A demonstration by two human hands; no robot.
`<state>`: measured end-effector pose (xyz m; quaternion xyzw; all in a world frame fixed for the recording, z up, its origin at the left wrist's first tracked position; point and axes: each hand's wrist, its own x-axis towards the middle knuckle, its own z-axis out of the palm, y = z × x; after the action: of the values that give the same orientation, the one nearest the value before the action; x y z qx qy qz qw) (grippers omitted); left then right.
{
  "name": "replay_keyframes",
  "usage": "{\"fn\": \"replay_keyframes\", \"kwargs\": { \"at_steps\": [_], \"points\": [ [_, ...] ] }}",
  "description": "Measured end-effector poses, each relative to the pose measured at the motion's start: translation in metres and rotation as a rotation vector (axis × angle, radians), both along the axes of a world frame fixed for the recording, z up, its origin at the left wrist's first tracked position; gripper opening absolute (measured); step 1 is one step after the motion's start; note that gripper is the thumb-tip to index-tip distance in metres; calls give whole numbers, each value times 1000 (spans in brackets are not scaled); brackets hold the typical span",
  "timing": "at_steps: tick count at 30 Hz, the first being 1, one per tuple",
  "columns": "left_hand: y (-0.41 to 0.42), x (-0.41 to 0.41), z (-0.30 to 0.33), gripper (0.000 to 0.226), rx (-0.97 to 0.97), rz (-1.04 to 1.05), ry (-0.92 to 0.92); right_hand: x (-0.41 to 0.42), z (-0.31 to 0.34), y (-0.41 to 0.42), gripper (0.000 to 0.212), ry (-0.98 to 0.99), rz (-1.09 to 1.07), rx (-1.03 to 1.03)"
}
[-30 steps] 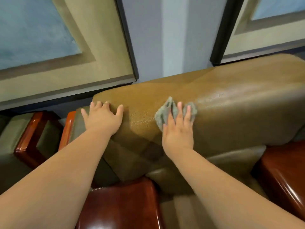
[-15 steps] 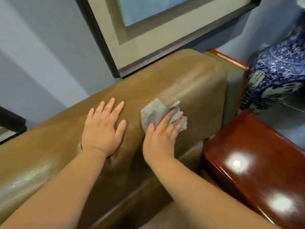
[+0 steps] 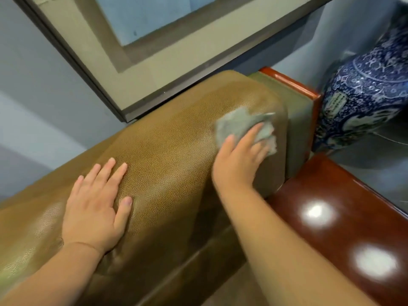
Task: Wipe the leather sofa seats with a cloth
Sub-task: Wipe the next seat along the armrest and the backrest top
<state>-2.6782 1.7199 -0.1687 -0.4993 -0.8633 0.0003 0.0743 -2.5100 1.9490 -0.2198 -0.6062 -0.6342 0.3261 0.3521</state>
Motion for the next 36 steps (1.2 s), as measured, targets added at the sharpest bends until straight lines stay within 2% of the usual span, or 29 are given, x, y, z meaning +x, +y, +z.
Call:
{"fn": "replay_keyframes", "kwargs": {
  "at_steps": [2,4,7,10,11,13,15,17,18,20,21,23,25,27,29,31,34,36],
  "points": [
    [0,0,0,72,-7,-2,7,-1,-5,-66,81,-84,250,123],
    [-2,0,-1,72,-14,3,3,5,-11,-81,86,-173,386,112],
    [-1,-2,-3,72,5,-2,10,7,-3,-12,88,-190,195,122],
    [-3,-3,-4,72,16,-7,3,9,19,64,83,-65,22,-151],
    [-4,-3,-4,72,22,-5,-3,7,21,69,81,-55,-18,-192],
    [-4,-3,-3,72,23,-4,2,1,16,41,77,-65,2,-96],
    [-4,-1,-1,71,-13,18,-13,-2,6,-20,76,-102,150,26],
    [-2,3,6,70,-78,61,-26,12,-1,-75,78,-189,438,30],
    [-3,6,10,71,-138,70,-22,24,-1,-91,78,-235,555,7],
    [4,14,27,74,-177,101,-20,46,0,-80,78,-314,635,54],
    [16,19,39,75,-163,142,-16,50,1,-59,78,-306,617,57],
    [59,32,55,69,-116,175,-42,50,12,3,78,-194,430,-100],
    [116,53,51,61,-82,0,-89,52,25,67,76,-48,186,-368],
    [155,71,31,64,-157,-176,-36,51,23,97,74,28,55,-481],
    [167,70,11,67,-170,-186,57,43,4,77,76,83,72,-366],
    [164,60,-3,68,-124,-189,83,40,-16,15,81,97,219,-292],
    [164,56,-2,70,-73,-210,31,45,-30,-63,88,121,448,-404],
    [165,58,-3,71,-58,-217,36,45,-36,-46,89,189,378,-385]
  ]
}}
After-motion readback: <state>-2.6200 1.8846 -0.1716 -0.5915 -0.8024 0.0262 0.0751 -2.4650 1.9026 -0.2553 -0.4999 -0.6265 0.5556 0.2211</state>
